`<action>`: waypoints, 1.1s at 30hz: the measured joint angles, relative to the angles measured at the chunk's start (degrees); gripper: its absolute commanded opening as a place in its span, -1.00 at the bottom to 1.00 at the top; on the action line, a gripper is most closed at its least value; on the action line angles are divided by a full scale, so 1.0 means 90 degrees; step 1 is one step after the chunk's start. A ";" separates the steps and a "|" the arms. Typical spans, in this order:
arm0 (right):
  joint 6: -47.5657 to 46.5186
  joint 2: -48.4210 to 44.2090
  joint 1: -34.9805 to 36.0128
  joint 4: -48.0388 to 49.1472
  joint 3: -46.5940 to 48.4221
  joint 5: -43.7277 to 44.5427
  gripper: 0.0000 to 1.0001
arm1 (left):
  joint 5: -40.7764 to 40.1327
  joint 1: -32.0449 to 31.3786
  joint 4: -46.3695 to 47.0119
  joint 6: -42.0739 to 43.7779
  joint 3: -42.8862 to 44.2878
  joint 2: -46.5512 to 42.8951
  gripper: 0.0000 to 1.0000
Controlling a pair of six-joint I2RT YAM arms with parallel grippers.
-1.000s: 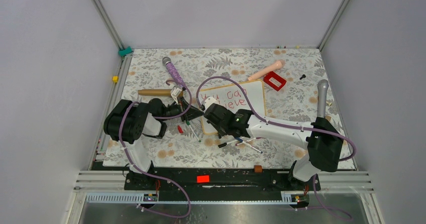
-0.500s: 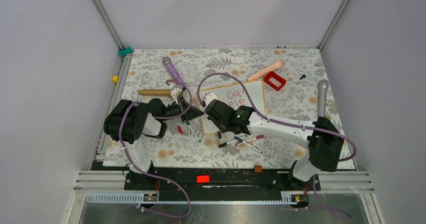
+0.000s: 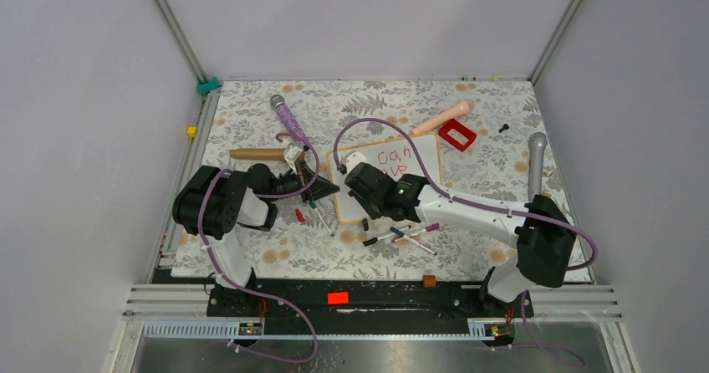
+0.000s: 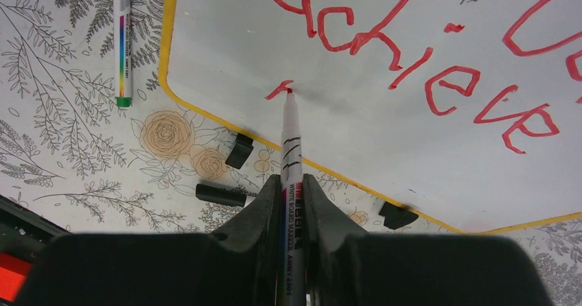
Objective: Write a sentence on the whiteboard
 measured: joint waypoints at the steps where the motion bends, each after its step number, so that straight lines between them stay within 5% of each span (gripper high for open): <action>1: 0.0010 -0.0019 -0.0012 0.0002 -0.0022 0.0000 -1.00 | 0.0000 0.0000 0.0000 -0.0002 0.0000 0.0000 -0.97; 33: 0.0170 -0.0070 -0.0126 -0.0160 -0.0046 -0.0112 -1.00 | 0.0007 0.0000 0.0002 0.0000 0.0000 0.0000 -0.97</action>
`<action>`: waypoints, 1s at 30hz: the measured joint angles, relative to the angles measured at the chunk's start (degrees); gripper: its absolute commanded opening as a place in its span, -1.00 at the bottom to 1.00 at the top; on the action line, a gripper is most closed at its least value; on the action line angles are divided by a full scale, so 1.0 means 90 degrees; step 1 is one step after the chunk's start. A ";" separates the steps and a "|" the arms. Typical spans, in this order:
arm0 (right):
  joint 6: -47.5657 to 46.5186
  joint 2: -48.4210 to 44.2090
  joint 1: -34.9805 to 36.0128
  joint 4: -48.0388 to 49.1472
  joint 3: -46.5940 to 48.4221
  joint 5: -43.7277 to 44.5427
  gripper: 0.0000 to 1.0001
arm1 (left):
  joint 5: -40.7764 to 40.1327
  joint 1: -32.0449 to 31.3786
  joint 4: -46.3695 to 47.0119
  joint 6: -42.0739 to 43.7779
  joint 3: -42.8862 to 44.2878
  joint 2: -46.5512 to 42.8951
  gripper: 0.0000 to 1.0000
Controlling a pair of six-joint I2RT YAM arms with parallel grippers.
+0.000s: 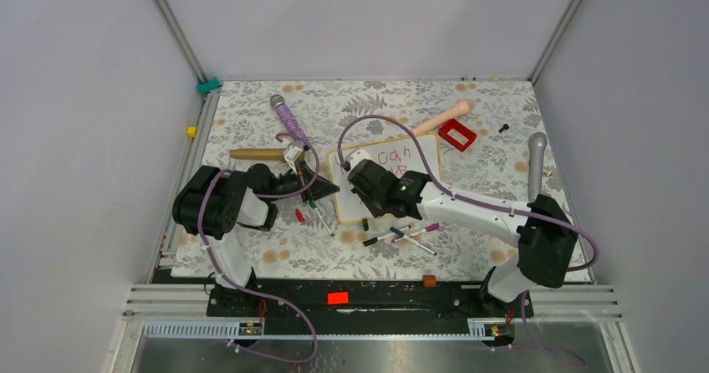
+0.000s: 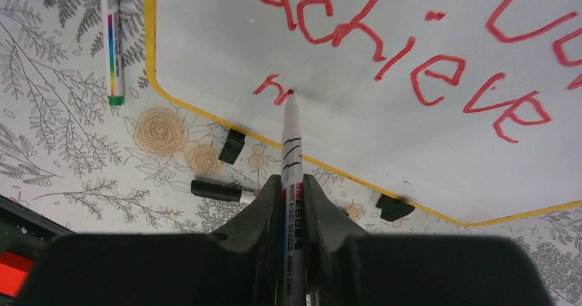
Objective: Write a sentence on the whiteboard
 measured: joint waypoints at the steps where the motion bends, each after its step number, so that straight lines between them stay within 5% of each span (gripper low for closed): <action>1: -0.0015 0.0000 -0.0032 -0.0022 0.0058 0.0015 -1.00 | -0.0002 0.0000 0.0002 0.0000 0.0000 0.0000 -0.98; 30: 0.0243 -0.0267 -0.0216 -0.0046 -0.0330 -0.0024 -1.00 | -0.0005 0.0000 0.0007 -0.0002 0.0000 0.0000 -0.98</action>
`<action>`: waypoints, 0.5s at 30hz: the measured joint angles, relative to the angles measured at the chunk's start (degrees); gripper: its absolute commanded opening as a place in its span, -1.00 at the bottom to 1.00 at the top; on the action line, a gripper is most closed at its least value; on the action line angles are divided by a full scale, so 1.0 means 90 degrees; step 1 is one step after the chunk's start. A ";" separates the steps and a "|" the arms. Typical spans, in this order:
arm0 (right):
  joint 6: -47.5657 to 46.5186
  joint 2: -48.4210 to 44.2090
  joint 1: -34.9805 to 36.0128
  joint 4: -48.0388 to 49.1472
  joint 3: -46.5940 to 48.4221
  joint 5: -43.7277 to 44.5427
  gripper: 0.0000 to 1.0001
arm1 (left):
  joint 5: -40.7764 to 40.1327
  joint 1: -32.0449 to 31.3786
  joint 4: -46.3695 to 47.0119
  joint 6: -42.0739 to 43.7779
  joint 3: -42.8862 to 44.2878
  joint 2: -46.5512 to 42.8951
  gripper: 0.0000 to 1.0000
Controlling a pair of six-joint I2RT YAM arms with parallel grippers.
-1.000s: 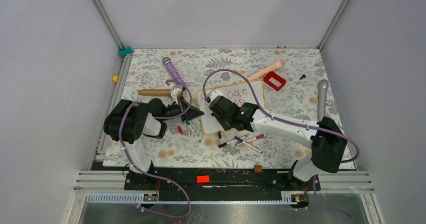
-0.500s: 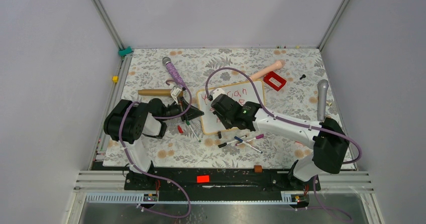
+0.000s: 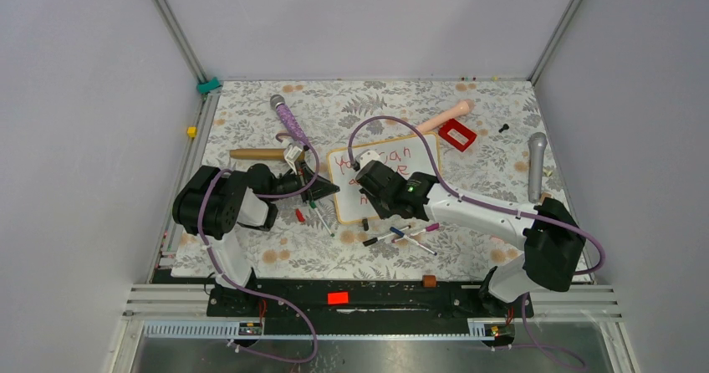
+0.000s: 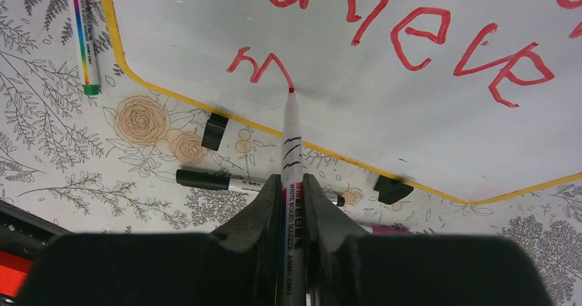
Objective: Write a sentence on the whiteboard
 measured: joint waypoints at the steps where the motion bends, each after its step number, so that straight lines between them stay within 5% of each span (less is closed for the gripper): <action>1: 0.0010 0.0000 -0.0002 0.0000 0.0002 -0.0002 -1.00 | 0.0002 0.0000 0.0002 0.0000 0.0000 0.0000 -0.97; 15: 0.0080 -0.0257 -0.0177 0.0019 0.0002 -0.0002 -1.00 | 0.0019 -0.0002 0.0012 0.0000 0.0000 0.0000 -0.98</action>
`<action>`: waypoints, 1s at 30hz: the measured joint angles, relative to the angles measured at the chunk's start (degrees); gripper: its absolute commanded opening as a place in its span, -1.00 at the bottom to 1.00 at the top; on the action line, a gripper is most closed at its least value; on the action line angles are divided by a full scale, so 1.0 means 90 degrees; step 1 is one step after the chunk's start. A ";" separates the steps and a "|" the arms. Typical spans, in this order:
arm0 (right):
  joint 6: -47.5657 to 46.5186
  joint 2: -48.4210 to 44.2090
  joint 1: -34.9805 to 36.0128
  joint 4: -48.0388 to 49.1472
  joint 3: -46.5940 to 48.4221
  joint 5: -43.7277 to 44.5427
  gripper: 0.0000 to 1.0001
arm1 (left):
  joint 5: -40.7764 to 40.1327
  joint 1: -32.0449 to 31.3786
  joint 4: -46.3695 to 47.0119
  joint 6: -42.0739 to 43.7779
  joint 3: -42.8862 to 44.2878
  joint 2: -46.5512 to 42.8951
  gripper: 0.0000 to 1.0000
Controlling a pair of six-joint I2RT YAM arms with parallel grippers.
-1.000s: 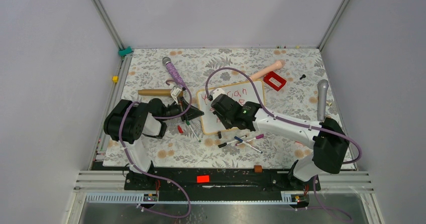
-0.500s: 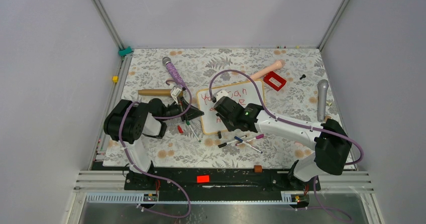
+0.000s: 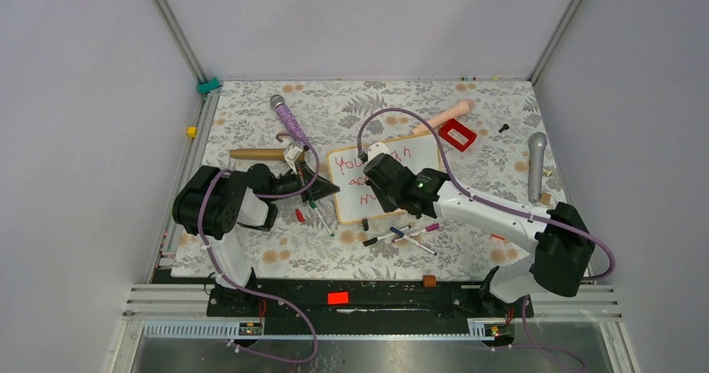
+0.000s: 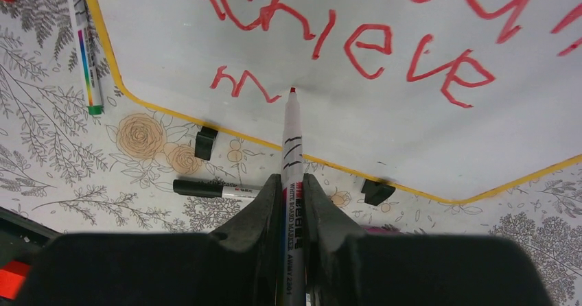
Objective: Write a sentence on the whiteboard
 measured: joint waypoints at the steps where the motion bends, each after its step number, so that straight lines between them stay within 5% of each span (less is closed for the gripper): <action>1: 0.0012 -0.0058 -0.0039 0.0012 0.0000 0.0002 -1.00 | 0.0002 0.0002 0.0000 0.0000 0.0000 0.0000 -0.98; 30: 0.0012 -0.0049 -0.0185 -0.0063 -0.0012 0.0104 -1.00 | 0.0010 0.0002 0.0002 0.0000 0.0000 0.0000 -0.98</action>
